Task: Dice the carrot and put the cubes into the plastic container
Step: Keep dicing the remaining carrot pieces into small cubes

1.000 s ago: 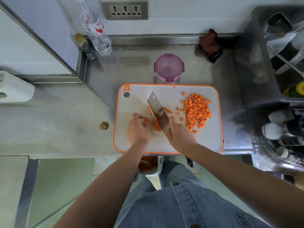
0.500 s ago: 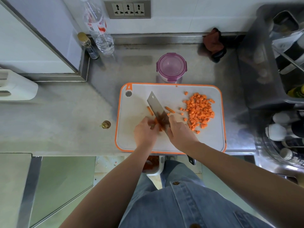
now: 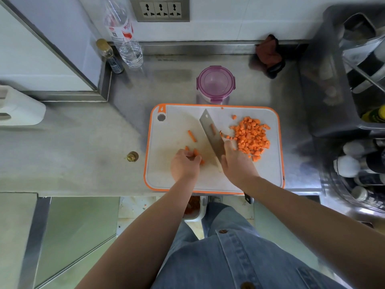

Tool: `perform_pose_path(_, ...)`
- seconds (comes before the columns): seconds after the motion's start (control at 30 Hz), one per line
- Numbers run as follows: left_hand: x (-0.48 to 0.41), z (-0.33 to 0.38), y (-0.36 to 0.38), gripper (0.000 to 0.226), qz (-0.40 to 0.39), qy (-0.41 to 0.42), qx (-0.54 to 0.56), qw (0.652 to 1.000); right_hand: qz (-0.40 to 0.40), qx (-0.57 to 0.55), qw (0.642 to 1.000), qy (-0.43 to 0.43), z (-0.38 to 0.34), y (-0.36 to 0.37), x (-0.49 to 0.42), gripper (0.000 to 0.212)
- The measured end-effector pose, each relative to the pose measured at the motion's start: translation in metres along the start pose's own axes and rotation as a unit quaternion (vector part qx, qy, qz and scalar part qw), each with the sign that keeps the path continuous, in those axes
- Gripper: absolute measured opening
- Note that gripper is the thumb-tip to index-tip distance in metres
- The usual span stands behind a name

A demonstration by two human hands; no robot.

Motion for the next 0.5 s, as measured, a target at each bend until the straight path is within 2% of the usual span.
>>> perform_pose_path(0.17,-0.001,0.0,0.003,0.023,0.003,-0.001,0.014,1.0,-0.027,0.005,0.998,-0.058,-0.017,0.004,0.005,0.034)
perform_pose_path(0.37,-0.003,-0.012,0.007,0.017,0.008,-0.02,0.029,0.999,-0.03,0.033,0.996,-0.08,-0.03,0.005,0.006,0.017)
perform_pose_path(0.5,-0.002,-0.01,0.007,0.018,0.01,-0.015,0.023,1.0,-0.031,0.046,0.995,-0.077,-0.028,0.005,0.008,0.025)
Point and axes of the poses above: each hand's wrist, its own x-axis away from the middle knuckle, its own y-axis out of the palm, z = x × y, the point moved 10 cm from there along -x, towards the middle knuckle, and after that the axes turned 2 degrees about y, right-handed, at the moved point
